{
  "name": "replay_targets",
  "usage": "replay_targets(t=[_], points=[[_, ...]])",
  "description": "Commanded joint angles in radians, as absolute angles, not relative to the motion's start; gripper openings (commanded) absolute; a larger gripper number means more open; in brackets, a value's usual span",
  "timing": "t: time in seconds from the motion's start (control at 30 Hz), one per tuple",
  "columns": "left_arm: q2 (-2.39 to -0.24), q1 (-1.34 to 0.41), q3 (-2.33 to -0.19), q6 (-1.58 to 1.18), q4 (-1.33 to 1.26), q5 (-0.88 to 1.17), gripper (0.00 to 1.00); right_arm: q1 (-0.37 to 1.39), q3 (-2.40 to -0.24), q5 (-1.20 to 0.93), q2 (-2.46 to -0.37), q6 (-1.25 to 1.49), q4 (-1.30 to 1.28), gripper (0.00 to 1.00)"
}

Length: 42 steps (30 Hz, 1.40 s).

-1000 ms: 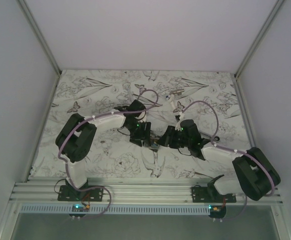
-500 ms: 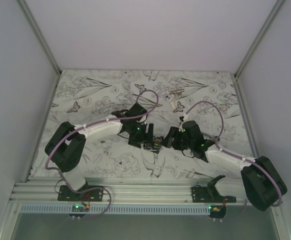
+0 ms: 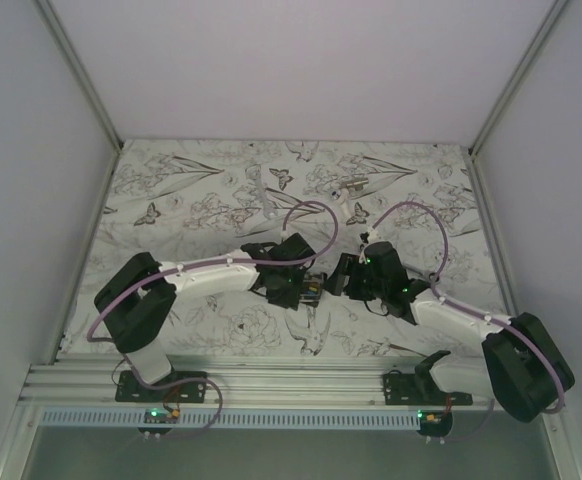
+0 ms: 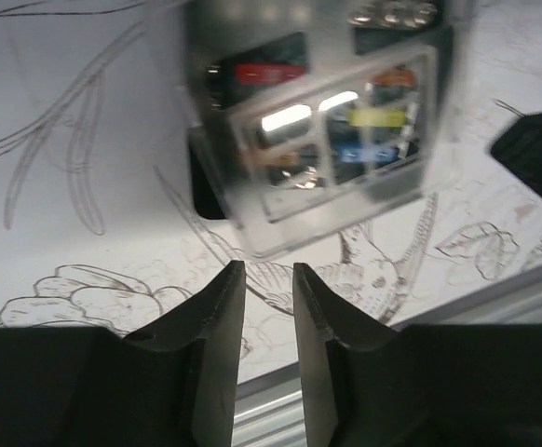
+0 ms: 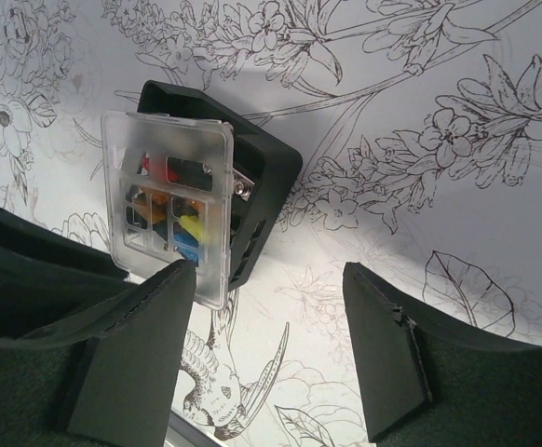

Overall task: Snap on the fuse box
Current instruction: Close the fuse box cover on the fuse box base.

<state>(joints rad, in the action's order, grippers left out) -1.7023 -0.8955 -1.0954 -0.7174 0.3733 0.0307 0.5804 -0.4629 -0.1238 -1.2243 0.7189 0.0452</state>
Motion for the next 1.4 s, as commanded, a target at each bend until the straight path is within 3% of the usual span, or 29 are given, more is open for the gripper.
replay_targets(t=[0.0,0.27,0.93,1.17,1.37], points=[[-1.695,-0.897,-1.063,-0.765,0.407,-0.082,0.29,0.591,-0.492,-0.086,-1.206,0.706,0.037,0.71],[-1.712,-0.897,-1.079,-0.776,0.393,-0.122,0.25,0.591,-0.491,-0.085,-1.199,0.705,0.034,0.72],[-1.668,-0.843,-1.063,-0.799,0.39,-0.143,0.34,0.592,-0.496,-0.142,-1.195,0.681,0.049,0.69],[-1.676,-0.827,-1.057,-0.805,0.387,-0.125,0.35,0.563,-0.68,-0.124,-1.287,0.487,-0.012,0.72],[-1.673,-0.821,-1.057,-0.801,0.38,-0.116,0.35,0.523,-0.846,-0.288,-1.493,0.379,-0.004,0.72]])
